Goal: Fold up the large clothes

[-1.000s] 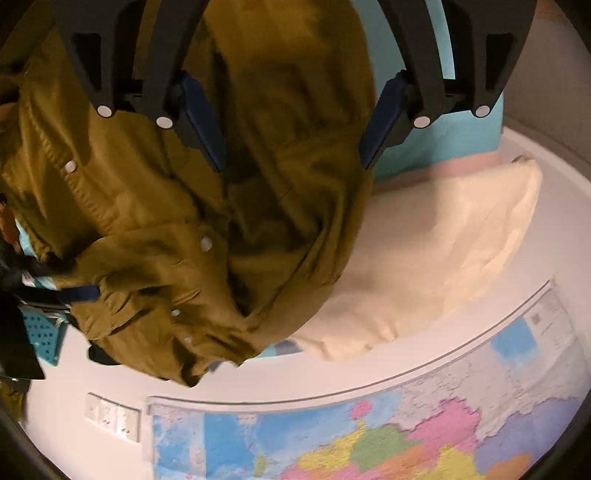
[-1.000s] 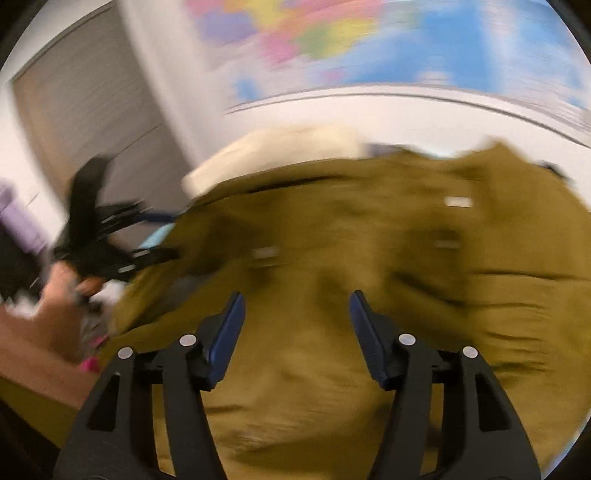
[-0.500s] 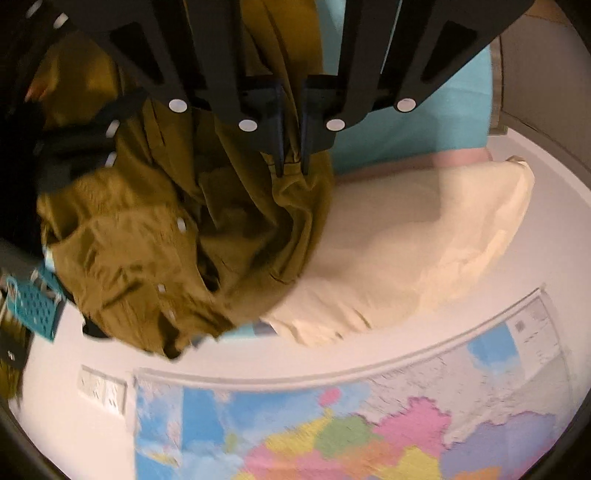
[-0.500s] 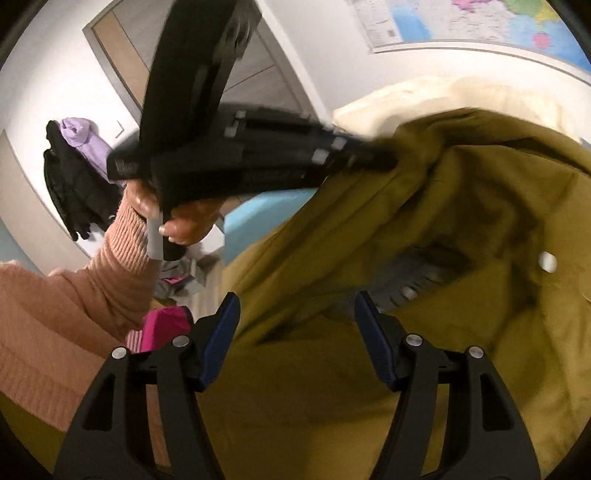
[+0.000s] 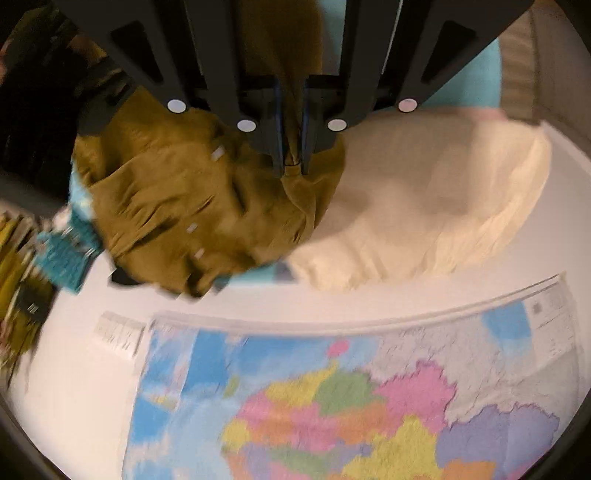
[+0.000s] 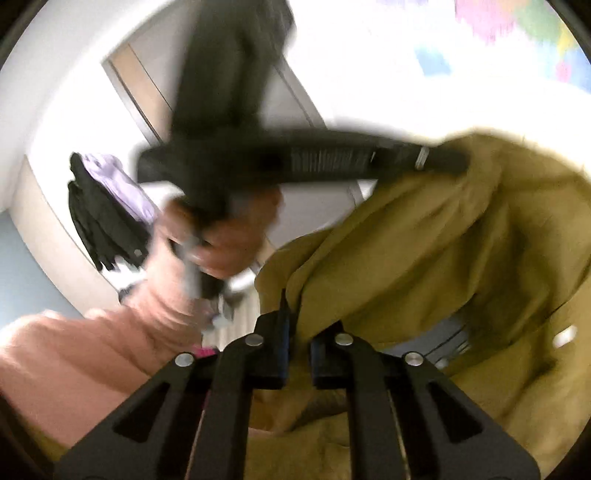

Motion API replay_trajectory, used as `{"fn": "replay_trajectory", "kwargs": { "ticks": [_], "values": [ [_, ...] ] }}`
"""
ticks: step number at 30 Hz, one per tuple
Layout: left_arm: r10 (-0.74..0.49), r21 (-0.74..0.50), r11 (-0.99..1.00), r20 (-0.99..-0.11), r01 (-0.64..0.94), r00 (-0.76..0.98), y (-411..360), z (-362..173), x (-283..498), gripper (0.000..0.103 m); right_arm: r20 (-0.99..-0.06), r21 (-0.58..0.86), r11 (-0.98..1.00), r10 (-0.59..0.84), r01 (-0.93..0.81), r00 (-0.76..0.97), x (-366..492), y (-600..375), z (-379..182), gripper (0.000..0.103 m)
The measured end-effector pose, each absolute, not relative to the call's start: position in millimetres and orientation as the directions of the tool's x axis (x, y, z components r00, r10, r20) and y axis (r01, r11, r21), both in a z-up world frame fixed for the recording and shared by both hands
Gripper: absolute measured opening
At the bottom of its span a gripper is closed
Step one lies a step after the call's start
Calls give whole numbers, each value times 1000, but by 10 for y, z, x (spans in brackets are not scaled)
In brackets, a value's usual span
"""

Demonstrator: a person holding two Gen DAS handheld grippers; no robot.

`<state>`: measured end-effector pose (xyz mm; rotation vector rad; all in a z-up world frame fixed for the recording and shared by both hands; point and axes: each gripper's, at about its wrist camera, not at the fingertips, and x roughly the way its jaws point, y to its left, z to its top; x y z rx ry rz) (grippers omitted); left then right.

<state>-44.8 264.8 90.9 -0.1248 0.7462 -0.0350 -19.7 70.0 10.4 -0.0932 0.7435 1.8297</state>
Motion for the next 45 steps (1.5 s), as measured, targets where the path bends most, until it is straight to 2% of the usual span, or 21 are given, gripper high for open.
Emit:
{"fn": "replay_trajectory", "kwargs": {
  "ticks": [4, 6, 8, 11, 14, 15, 16, 17, 18, 19, 21, 23, 25, 31, 32, 33, 34, 35, 36, 41, 45],
  "values": [
    [-111, -146, 989, -584, 30, 804, 2534, 1291, -374, 18, -351, 401, -90, 904, -912, -243, 312, 80, 672, 7],
    [-149, -163, 984, -528, 73, 836, 2436, 1418, -374, 31, -370, 405, 1, 915, -914, -162, 603, -287, 778, 7],
    [-169, -168, 981, -503, 96, 847, 2361, 1430, -350, 35, -401, 397, 89, 912, -913, -86, 787, -518, 770, 7],
    [-146, -134, 987, -544, 87, 826, 2224, 1244, -216, 35, -500, 382, 251, 866, -890, 29, 1176, -854, 629, 7],
    [-144, -128, 988, -638, 81, 757, 2131, 852, 35, 35, -616, 375, 402, 781, -835, 100, 1444, -1007, 245, 11],
    [-131, -118, 991, -663, 70, 737, 2113, 738, 105, 35, -640, 384, 445, 760, -809, 114, 1513, -1058, 93, 16],
    [-139, -126, 989, -689, 71, 711, 2107, 611, 187, 35, -675, 379, 498, 725, -780, 135, 1600, -1100, -91, 30],
    [-151, -138, 988, -709, 74, 689, 2103, 516, 247, 35, -689, 383, 540, 708, -749, 158, 1661, -1157, -236, 36],
    [-132, -130, 990, -736, 52, 664, 2096, 390, 329, 35, -690, 387, 562, 702, -732, 174, 1700, -1202, -300, 49],
    [-107, -116, 993, -754, 28, 648, 2104, 300, 392, 35, -679, 396, 589, 704, -705, 207, 1744, -1295, -366, 64],
    [-95, -107, 994, -781, 18, 617, 2088, 160, 477, 36, -624, 451, 581, 748, -677, 226, 1749, -1519, -418, 76],
    [-78, -90, 996, -791, 12, 607, 2063, 101, 522, 41, -588, 489, 551, 781, -676, 212, 1736, -1691, -450, 77],
    [-36, -41, 999, -783, 6, 621, 2013, 114, 561, 46, -575, 486, 520, 795, -702, 191, 1571, -1741, -491, 87],
    [46, 52, 999, -777, -9, 628, 1901, 71, 766, 50, -675, 415, 552, 720, -724, 162, 1348, -1476, -871, 90],
    [60, 66, 998, -778, -14, 625, 1883, 54, 781, 50, -687, 406, 563, 708, -720, 166, 1346, -1449, -930, 89],
    [74, 79, 997, -782, -20, 619, 1864, 26, 818, 49, -692, 407, 565, 704, -718, 161, 1349, -1461, -965, 76],
    [84, 87, 996, -782, -25, 617, 1857, 6, 838, 48, -689, 413, 555, 709, -722, 151, 1335, -1475, -966, 50],
    [96, 97, 995, -780, -32, 618, 1863, -10, 846, 46, -676, 430, 539, 724, -724, 138, 1344, -1504, -922, 33],
    [104, 103, 994, -779, -38, 618, 1871, -25, 854, 45, -655, 460, 516, 747, -722, 116, 1378, -1537, -856, 4],
    [170, 143, 985, -763, -93, 624, 1961, -18, 843, 42, -559, 402, 529, 788, -748, 257, 1526, -2020, -92, 5],
    [190, 158, 982, -763, -107, 619, 1951, -53, 886, 42, -620, 305, 644, 694, -702, 367, 1849, -2242, 91, 9]
  ]
}}
